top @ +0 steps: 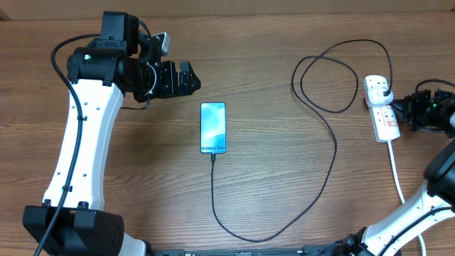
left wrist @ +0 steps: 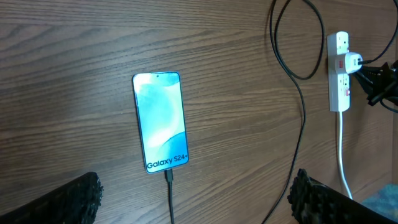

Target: Plug charger to phone and switch on socket

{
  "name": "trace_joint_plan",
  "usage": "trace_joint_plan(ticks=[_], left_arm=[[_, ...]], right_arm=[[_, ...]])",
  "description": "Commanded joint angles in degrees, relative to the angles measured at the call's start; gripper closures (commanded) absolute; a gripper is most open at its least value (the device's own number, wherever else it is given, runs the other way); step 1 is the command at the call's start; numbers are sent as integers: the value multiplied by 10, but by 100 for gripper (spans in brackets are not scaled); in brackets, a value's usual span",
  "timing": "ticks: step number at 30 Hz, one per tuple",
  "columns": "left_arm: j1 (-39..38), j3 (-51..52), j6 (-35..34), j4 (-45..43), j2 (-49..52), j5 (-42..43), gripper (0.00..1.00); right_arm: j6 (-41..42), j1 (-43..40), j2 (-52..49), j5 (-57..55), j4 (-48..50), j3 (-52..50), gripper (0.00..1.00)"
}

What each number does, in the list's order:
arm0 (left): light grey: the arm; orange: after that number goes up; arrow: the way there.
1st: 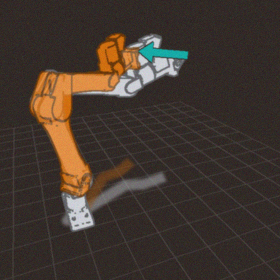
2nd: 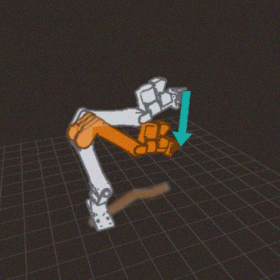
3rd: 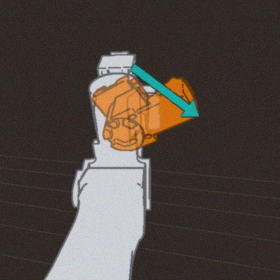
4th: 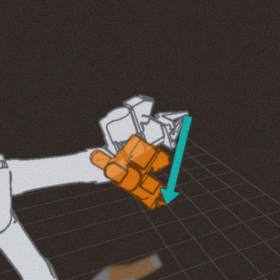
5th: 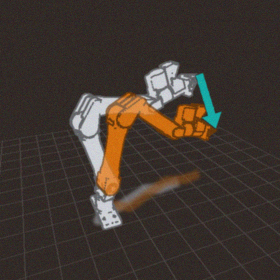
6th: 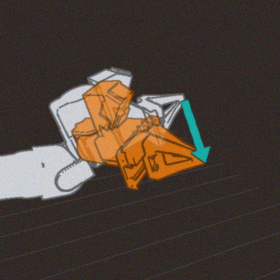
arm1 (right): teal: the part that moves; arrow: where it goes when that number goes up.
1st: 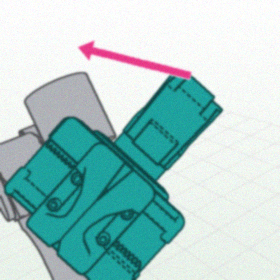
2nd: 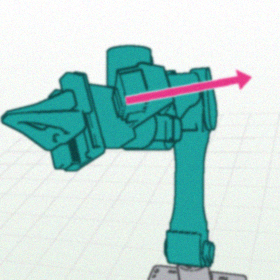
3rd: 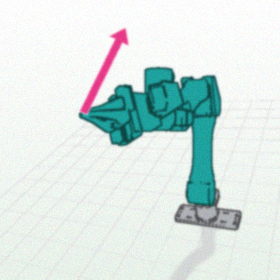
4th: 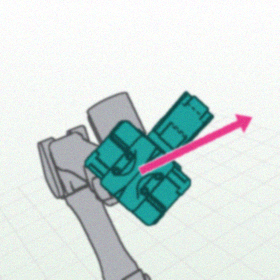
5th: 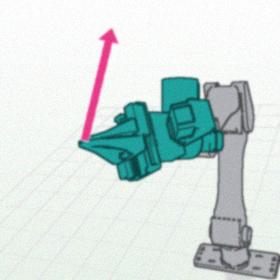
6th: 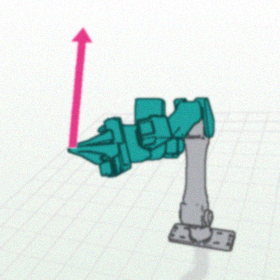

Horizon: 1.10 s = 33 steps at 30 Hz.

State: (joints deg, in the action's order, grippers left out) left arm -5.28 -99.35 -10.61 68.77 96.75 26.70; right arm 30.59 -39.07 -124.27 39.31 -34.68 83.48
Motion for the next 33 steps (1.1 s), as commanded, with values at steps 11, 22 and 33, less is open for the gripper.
trace_joint_plan(ticks=[11,22,33], left_arm=[[1,-2,-1,0,3,-3,0],[1,-2,-1,0,3,-3,0],[1,-2,-1,0,3,-3,0]], right_arm=[[-7,2,-3,13,-20,-30,96],[-19,9,-3,2,-35,-33,96],[-19,24,-3,-7,-40,-52,96]])
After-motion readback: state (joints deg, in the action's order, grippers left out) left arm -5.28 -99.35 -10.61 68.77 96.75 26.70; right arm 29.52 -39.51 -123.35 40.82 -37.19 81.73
